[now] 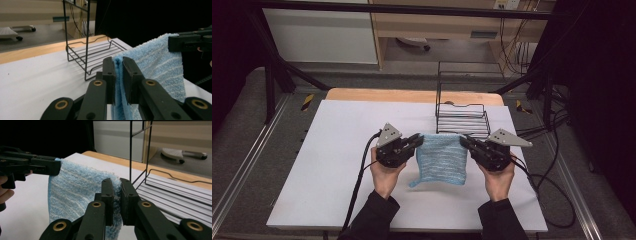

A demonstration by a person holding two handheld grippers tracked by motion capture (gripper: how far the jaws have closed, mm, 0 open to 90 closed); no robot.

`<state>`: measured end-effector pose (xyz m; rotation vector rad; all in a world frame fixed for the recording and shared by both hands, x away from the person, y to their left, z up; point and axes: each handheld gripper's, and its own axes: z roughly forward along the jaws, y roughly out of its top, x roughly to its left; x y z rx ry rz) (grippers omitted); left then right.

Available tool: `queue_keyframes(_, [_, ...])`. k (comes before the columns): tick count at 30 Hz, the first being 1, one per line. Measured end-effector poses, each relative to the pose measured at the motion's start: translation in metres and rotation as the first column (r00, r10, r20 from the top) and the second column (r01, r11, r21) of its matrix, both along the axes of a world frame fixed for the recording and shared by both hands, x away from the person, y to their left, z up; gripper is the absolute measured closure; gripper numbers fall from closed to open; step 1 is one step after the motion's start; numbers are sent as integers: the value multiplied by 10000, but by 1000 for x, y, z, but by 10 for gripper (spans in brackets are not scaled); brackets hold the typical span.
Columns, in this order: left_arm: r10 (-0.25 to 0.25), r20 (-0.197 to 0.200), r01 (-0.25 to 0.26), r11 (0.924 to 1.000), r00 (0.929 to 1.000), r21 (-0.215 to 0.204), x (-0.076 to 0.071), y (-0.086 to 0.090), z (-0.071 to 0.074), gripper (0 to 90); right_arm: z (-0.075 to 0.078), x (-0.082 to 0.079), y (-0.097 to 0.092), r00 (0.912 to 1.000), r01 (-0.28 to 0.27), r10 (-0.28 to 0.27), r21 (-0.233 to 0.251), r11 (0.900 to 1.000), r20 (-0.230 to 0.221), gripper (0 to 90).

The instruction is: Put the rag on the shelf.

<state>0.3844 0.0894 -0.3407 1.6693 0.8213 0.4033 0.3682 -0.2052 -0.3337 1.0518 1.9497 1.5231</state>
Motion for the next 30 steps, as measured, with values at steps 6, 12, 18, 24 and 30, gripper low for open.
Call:
queue_keyframes(6, [-71, 332, 78, 9998, 9994, -203, 2, -7, 13, 805, 15, -6, -7, 9977, 372, -378, 105, 9993, 560, 829])
queue_keyframes(12, [-107, 719, 133, 9993, 9974, -353, 5, -14, 26, 805, 27, -9, -11, 9928, 637, -658, 236, 9977, 998, 830])
queue_keyframes(18, [-111, 1044, 164, 9986, 9945, -504, 8, -19, 39, 805, 38, -10, -15, 9858, 867, -917, 409, 9954, 1410, 830])
queue_keyframes(24, [-113, 1268, 207, 9971, 9919, -728, 12, -25, 49, 805, 48, -10, -19, 9776, 1043, -1137, 618, 9926, 1770, 830])
queue_keyframes(30, [-103, 1482, 239, 9956, 9889, -904, 19, -31, 62, 805, 59, -6, -22, 9689, 1239, -1383, 814, 9890, 2050, 831])
